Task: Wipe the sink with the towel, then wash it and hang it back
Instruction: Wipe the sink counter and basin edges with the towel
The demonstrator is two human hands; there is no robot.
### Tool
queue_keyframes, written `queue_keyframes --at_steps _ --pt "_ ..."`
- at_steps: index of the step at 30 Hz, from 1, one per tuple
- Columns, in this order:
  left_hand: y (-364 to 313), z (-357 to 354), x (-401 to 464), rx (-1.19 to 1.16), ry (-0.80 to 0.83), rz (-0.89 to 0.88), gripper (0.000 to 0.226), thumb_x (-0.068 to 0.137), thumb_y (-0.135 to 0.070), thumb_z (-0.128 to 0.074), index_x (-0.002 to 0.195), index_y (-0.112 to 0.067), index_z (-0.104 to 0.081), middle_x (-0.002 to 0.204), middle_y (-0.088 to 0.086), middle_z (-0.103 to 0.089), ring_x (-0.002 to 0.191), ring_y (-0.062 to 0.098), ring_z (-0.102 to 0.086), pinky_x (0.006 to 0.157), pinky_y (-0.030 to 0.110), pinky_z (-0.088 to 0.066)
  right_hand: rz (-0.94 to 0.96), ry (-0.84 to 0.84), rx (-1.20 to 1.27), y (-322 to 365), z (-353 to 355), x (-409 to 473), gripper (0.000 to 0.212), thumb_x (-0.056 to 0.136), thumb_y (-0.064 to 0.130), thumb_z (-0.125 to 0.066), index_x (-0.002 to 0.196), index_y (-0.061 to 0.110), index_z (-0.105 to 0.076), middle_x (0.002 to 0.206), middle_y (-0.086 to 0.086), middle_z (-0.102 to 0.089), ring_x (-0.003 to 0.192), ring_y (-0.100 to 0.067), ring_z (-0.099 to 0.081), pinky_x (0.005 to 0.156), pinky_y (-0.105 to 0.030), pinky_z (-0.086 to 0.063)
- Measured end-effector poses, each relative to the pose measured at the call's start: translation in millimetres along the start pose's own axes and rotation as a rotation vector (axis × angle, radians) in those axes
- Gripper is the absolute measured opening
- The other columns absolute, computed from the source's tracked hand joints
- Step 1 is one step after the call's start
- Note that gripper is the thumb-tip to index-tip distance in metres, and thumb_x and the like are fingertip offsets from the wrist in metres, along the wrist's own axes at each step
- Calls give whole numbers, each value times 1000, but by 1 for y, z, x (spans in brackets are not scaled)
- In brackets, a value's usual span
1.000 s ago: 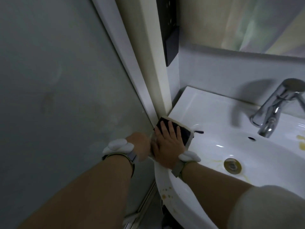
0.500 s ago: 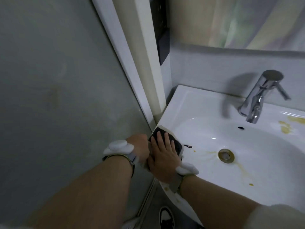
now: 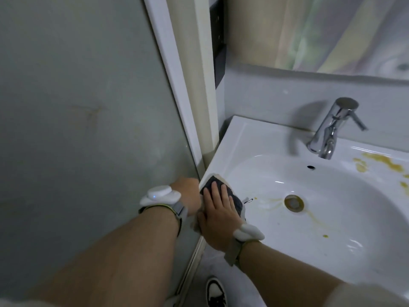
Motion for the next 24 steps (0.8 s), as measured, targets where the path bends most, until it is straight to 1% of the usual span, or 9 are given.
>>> queue_keyframes --at_steps 3,6,9,12,14,16,19,22,24 --pt "-1 -11 -6 13 12 -6 27 98 -18 -49 117 -5 -61 122 14 -63 111 31 -61 77 28 -42 -53 -28 48 5 -5 21 59 81 44 -43 128 16 -65 140 -12 -56 128 -37 -53 98 -51 -49" --pt "-2 -23 -14 71 35 -20 28 99 -18 -46 119 -6 -61 124 13 -63 112 31 -60 80 29 -43 -111 29 69 1 -11 32 60 77 46 -43 124 17 -68 137 -11 -59 124 -35 -56 95 -52 -50" --pt "6 -28 -18 69 32 6 27 98 -22 -49 117 -10 -63 122 11 -64 110 30 -61 79 28 -43 -85 40 38 2 -11 25 61 81 46 -44 130 15 -63 141 -13 -54 129 -36 -52 98 -52 -47" --pt "14 -25 -19 42 23 34 32 93 -24 -55 123 -15 -60 124 9 -63 109 29 -62 86 31 -49 -65 33 27 4 -8 5 61 84 45 -43 133 13 -60 145 -15 -51 132 -38 -49 100 -53 -47" --pt "18 -24 -16 34 21 32 34 93 -22 -54 127 -16 -57 125 9 -61 110 28 -61 88 32 -50 -52 2 41 4 -3 -5 60 86 44 -42 134 14 -60 145 -15 -50 133 -38 -48 101 -53 -47" --pt "21 -24 -12 37 9 27 33 94 -23 -52 126 -16 -57 126 9 -61 111 29 -61 89 32 -49 -36 -17 53 2 -2 -8 59 88 44 -41 136 14 -57 147 -14 -48 135 -38 -44 103 -53 -45" --pt "24 -27 -6 75 9 16 33 95 -27 -52 126 -16 -56 129 9 -58 115 30 -58 92 33 -47 -56 -29 49 1 -6 8 61 88 45 -41 139 14 -55 150 -14 -45 138 -38 -41 103 -54 -43" --pt "23 -32 -2 152 17 -14 32 97 -26 -49 126 -14 -56 132 10 -56 118 30 -56 92 32 -45 -113 -4 65 0 -11 26 61 85 44 -43 135 14 -58 147 -13 -48 135 -38 -45 100 -54 -45" --pt "19 -36 3 188 -4 -68 31 95 -24 -49 124 -12 -53 132 10 -51 120 31 -53 94 35 -44 -135 -7 48 -2 -12 27 60 84 45 -45 135 15 -59 147 -13 -49 134 -37 -46 100 -53 -46"
Point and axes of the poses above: each hand's wrist, its own x-axis towards the middle knuckle, its own z-axis out of the back of the hand, y = z × x, the point moved 7 cm from there along x, towards the middle knuckle
